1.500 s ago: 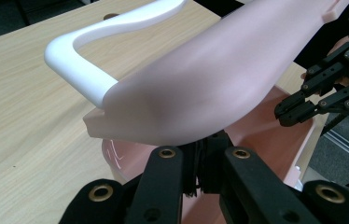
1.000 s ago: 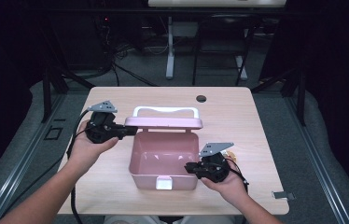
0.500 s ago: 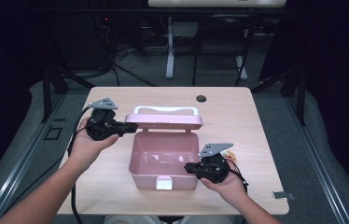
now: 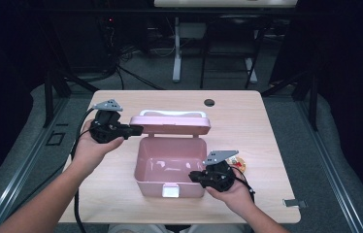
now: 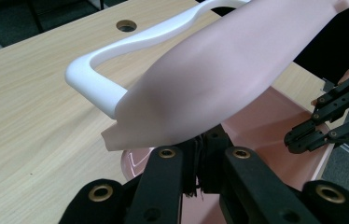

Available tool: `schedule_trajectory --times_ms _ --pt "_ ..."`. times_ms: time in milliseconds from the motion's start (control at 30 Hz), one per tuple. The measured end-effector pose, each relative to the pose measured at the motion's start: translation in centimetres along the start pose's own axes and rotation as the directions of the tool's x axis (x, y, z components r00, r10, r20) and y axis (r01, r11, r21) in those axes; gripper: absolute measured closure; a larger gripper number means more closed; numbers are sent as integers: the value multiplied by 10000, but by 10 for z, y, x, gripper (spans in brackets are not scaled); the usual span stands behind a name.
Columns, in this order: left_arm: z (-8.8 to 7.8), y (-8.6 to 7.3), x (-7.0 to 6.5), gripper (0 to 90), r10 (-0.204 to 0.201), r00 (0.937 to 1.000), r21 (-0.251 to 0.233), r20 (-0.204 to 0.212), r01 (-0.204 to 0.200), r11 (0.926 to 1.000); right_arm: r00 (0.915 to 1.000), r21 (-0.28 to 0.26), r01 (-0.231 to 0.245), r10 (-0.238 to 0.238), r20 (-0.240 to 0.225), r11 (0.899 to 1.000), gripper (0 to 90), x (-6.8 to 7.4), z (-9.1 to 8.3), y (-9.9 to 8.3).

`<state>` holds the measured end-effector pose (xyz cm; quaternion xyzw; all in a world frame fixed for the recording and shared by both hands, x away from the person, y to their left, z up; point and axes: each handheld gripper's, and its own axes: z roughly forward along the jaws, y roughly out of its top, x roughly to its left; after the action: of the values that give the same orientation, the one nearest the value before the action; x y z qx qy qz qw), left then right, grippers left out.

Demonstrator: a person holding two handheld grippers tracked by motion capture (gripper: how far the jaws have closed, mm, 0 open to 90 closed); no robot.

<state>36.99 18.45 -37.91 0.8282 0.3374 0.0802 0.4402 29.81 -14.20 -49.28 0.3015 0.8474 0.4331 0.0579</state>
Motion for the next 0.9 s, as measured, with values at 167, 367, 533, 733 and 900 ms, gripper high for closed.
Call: schedule_trajectory --times_ms 167,367,533,733,900 --pt "1 2 1 883 -7 10000 11 -64 7 10000 10000 -39 -13 13 35 10000 852 0 1 0" --pt "1 3 3 883 -26 9999 45 -144 27 10000 9999 12 -26 26 102 10000 870 0 4 0" --pt "1 3 6 881 -148 9996 -14 -236 148 9999 9999 90 -23 21 142 10000 871 1 6 0" --pt "0 4 9 880 -192 9995 -31 -267 191 9998 9997 116 47 -50 221 9999 877 2 8 0" --pt "2 4 11 880 -255 9992 -17 -307 255 9997 9991 51 174 -176 373 9998 880 3 8 -1"
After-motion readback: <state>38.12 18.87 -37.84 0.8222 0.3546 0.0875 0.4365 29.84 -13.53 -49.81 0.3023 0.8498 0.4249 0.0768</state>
